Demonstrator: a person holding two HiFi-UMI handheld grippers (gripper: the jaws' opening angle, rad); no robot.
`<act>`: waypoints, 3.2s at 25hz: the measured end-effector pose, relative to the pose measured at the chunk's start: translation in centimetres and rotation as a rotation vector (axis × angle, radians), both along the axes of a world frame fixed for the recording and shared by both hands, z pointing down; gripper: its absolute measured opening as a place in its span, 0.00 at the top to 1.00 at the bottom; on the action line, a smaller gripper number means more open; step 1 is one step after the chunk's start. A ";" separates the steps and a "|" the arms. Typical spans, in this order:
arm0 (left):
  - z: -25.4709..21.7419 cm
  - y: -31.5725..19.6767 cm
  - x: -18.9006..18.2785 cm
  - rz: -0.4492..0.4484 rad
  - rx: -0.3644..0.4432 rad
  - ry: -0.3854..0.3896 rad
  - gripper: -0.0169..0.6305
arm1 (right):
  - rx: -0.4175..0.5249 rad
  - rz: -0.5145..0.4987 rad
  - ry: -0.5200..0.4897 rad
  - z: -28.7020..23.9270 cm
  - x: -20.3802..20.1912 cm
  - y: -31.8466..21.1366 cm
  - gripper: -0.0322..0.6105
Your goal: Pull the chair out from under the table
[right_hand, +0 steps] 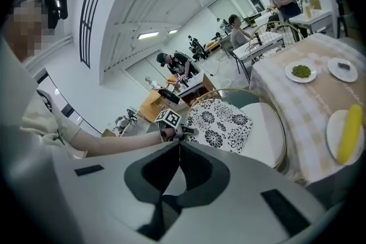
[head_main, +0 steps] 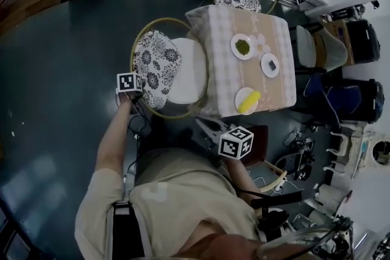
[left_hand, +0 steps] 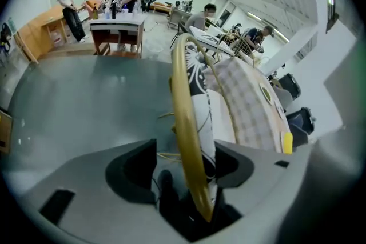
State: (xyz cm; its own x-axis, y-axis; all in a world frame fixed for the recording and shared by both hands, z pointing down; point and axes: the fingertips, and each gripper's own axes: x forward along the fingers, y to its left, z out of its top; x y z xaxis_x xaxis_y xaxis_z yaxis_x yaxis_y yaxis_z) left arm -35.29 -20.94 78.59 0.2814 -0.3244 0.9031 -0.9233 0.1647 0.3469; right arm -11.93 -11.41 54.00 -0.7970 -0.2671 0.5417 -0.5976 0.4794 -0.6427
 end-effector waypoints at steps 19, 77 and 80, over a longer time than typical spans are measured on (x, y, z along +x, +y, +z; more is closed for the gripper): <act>1.5 0.8 0.6 -0.188 -0.089 0.054 0.94 | -0.087 0.018 -0.134 2.6 6.3 -1.4 0.93; 0.5 3.9 -1.4 -0.260 -0.118 0.115 0.95 | -0.178 -0.085 -0.142 4.9 1.8 -2.3 0.93; 0.3 4.0 -1.3 -0.278 -0.099 0.119 0.95 | -0.176 -0.086 -0.133 4.8 2.5 -2.4 0.93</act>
